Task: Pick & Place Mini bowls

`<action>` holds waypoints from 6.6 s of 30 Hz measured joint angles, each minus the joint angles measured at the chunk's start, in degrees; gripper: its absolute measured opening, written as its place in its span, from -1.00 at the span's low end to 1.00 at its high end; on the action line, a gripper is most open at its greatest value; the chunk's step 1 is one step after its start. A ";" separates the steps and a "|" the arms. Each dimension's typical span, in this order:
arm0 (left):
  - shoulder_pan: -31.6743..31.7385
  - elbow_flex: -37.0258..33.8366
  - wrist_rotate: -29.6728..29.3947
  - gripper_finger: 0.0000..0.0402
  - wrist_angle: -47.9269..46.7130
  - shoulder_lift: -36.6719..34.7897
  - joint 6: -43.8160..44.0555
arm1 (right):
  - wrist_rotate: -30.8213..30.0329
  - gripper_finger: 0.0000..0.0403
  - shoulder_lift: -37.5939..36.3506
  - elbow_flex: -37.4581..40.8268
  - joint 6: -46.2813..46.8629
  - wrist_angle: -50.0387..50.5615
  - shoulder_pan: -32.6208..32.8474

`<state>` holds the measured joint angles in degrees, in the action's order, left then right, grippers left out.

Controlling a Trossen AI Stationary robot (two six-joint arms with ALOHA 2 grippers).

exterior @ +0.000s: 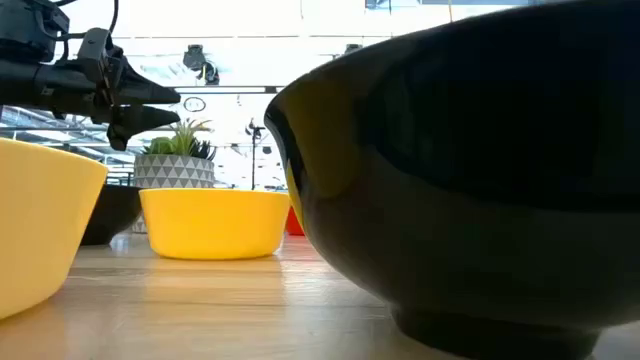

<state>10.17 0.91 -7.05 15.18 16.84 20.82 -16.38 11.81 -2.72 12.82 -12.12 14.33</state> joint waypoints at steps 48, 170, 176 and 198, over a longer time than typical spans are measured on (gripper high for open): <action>0.02 0.01 -0.02 -0.01 0.02 0.00 0.00 | 0.00 -0.37 0.00 0.00 -0.02 0.00 0.02; 0.00 0.01 -0.02 -0.01 -0.01 0.02 0.00 | -9.22 -0.37 25.02 -12.89 -1.49 -9.47 -0.09; 0.01 0.00 -0.02 -0.01 0.00 0.00 0.00 | -9.27 -0.37 33.43 -23.27 1.65 3.37 -0.09; 0.01 0.01 -0.01 -0.01 -0.01 0.00 0.00 | 6.78 -0.37 55.75 -44.48 37.55 39.92 7.08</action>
<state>10.19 0.91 -7.06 15.16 16.85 20.82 -9.60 67.57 -47.20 50.36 27.80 21.40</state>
